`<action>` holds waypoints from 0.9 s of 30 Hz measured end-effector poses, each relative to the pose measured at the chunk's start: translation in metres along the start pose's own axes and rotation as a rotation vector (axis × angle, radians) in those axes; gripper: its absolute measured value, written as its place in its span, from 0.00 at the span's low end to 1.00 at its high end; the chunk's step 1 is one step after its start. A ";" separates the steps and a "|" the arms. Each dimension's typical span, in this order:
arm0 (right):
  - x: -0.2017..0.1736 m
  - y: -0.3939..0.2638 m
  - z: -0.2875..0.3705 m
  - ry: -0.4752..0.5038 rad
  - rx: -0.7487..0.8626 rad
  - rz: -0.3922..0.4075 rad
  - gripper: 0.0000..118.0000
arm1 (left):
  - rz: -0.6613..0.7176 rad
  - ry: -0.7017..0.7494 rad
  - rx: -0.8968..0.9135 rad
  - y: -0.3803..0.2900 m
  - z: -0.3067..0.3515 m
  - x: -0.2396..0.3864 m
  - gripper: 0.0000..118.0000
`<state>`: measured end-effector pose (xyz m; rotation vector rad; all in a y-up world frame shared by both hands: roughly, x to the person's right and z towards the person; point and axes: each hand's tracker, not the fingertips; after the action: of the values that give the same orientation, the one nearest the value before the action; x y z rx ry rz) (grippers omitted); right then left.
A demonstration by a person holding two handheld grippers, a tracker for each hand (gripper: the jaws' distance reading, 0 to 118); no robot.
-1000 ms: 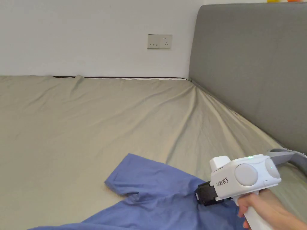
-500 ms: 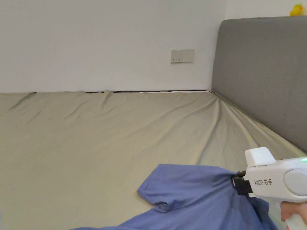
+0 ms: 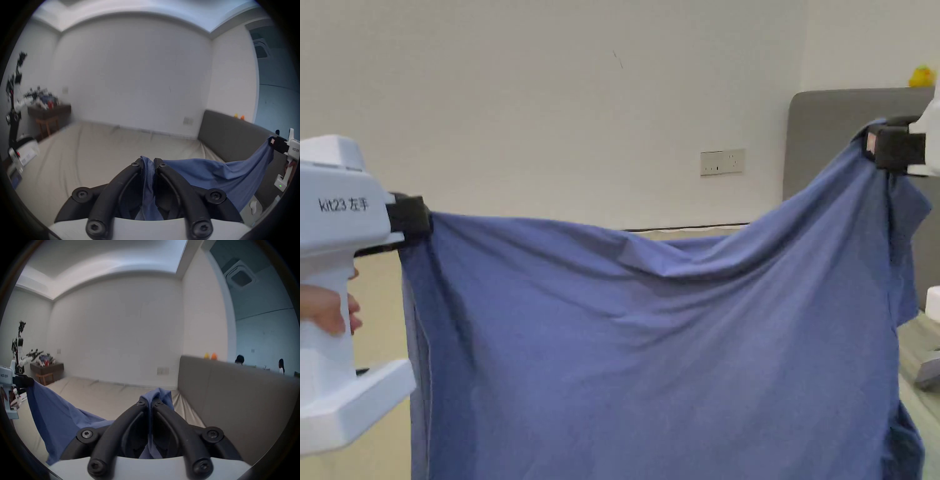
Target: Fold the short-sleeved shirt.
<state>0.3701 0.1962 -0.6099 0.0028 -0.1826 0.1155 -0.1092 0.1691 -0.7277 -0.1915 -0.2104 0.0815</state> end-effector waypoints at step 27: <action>-0.014 0.090 -0.042 -0.146 0.184 -0.023 0.02 | -0.179 0.272 0.099 0.101 -0.023 0.024 0.07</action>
<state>0.3540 0.2850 -0.6544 0.1975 -0.3171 0.1090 -0.0868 0.2668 -0.7646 -0.0832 0.0486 -0.1116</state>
